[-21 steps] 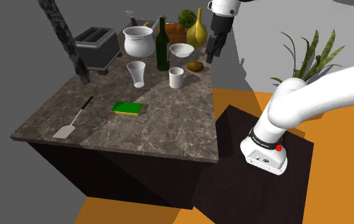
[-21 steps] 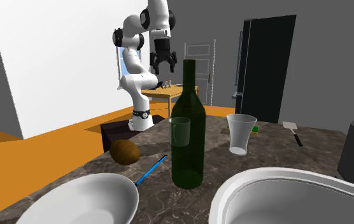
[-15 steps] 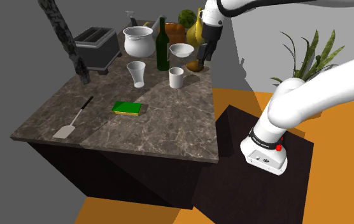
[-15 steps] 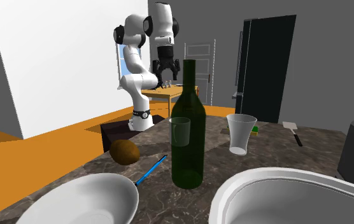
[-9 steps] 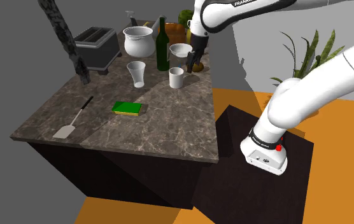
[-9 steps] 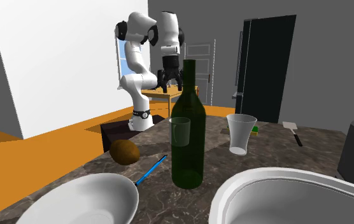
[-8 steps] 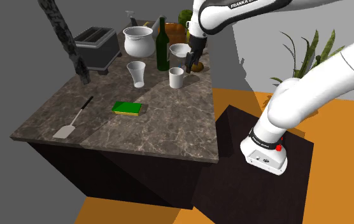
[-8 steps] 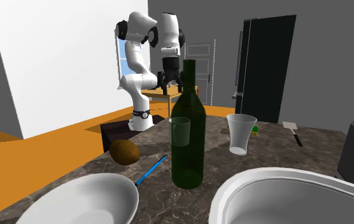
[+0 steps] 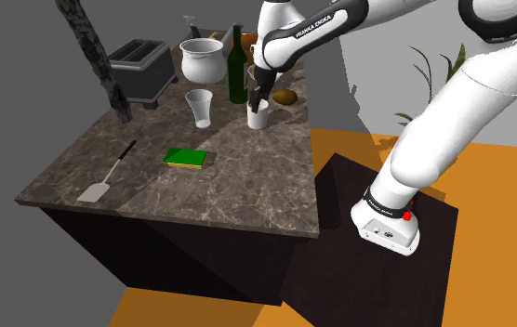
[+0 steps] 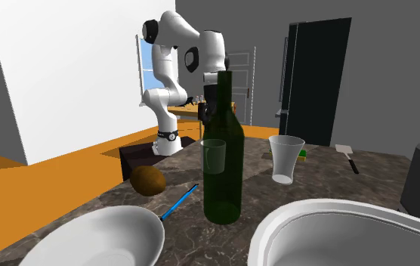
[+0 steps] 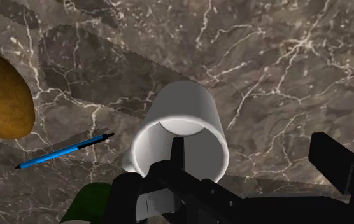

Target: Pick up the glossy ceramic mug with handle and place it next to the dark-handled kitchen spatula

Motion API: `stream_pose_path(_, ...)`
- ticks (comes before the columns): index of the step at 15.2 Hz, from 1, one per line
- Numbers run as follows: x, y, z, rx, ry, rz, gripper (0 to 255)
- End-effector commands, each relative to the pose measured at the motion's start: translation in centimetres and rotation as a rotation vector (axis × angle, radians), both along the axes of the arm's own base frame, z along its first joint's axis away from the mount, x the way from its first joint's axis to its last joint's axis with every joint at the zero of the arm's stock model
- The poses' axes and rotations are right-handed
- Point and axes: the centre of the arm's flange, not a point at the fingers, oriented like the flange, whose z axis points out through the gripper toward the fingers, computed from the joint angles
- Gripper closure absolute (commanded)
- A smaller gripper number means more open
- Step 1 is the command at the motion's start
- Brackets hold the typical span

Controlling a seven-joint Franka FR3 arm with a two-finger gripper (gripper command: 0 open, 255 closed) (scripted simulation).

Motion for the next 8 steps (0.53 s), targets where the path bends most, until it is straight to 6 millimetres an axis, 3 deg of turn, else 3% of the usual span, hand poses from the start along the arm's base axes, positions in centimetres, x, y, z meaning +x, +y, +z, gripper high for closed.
stream_pose_path(1, 2.1, -0.2, -1.6, -0.013, -0.016, 0.011, 0)
stream_pose_path(8, 3.1, -0.4, -5.1, -0.016, -0.021, 0.014, 0)
